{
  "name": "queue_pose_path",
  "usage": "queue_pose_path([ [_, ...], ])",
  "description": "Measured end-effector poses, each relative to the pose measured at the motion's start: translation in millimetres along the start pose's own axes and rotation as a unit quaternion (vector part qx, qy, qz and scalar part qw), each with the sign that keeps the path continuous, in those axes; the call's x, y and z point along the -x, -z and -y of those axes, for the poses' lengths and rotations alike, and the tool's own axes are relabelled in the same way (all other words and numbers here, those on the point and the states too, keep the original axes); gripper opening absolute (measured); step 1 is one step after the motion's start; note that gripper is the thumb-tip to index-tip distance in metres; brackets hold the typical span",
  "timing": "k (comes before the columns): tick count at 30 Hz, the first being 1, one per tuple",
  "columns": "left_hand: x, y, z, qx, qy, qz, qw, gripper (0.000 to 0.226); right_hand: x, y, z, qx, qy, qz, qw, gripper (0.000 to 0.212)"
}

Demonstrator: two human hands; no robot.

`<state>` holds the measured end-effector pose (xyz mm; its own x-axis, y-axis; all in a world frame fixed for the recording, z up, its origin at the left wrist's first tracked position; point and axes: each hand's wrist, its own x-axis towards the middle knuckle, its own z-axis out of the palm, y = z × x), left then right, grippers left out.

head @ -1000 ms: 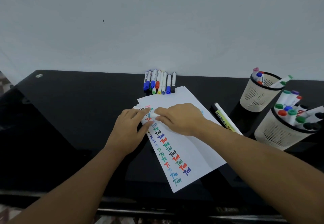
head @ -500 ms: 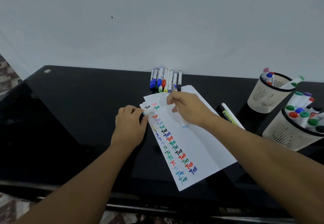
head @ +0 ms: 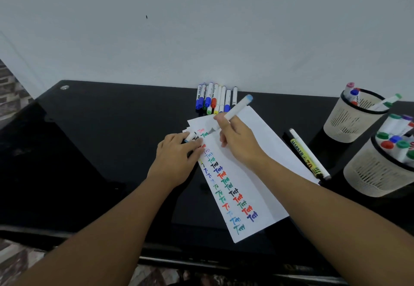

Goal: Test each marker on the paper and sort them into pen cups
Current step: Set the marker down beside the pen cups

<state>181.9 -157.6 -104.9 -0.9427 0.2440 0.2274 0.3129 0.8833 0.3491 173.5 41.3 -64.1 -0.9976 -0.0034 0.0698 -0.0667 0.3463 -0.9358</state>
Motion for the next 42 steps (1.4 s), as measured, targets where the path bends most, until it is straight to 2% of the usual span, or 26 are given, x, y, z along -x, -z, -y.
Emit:
queue_pose_path([
  [2, -1, 0, 0, -0.008, 0.006, 0.006, 1.0, 0.044, 3, -3, -3, 0.004, -0.004, -0.024, 1.0, 0.04],
  [7, 0, 0, 0, -0.011, 0.016, 0.013, 1.0, 0.048, 4, -7, -15, 0.012, 0.013, -0.036, 0.999, 0.013],
  [11, 0, 1, -1, -0.011, 0.024, 0.019, 0.999, 0.049, 5, -8, -16, 0.035, 0.024, -0.029, 0.999, 0.014],
  [15, -1, 3, -1, -0.009, 0.025, 0.02, 0.999, 0.05, 4, -9, -11, 0.065, -0.016, -0.019, 0.998, 0.032],
  [21, -1, 2, -2, -0.006, 0.024, 0.019, 1.0, 0.049, 2, -10, -16, 0.078, 0.009, 0.007, 0.997, 0.016],
  [30, 0, 2, -2, -0.002, 0.025, 0.017, 1.0, 0.049, 0, -11, -19, 0.108, 0.026, 0.016, 0.994, 0.009],
  [37, 1, 3, -3, -0.004, 0.028, 0.023, 0.999, 0.049, 0, -13, -19, 0.123, 0.011, -0.003, 0.992, 0.019],
  [42, 0, 5, -3, -0.007, 0.028, 0.019, 0.999, 0.048, 1, -11, -15, 0.135, 0.016, 0.007, 0.991, 0.018],
])
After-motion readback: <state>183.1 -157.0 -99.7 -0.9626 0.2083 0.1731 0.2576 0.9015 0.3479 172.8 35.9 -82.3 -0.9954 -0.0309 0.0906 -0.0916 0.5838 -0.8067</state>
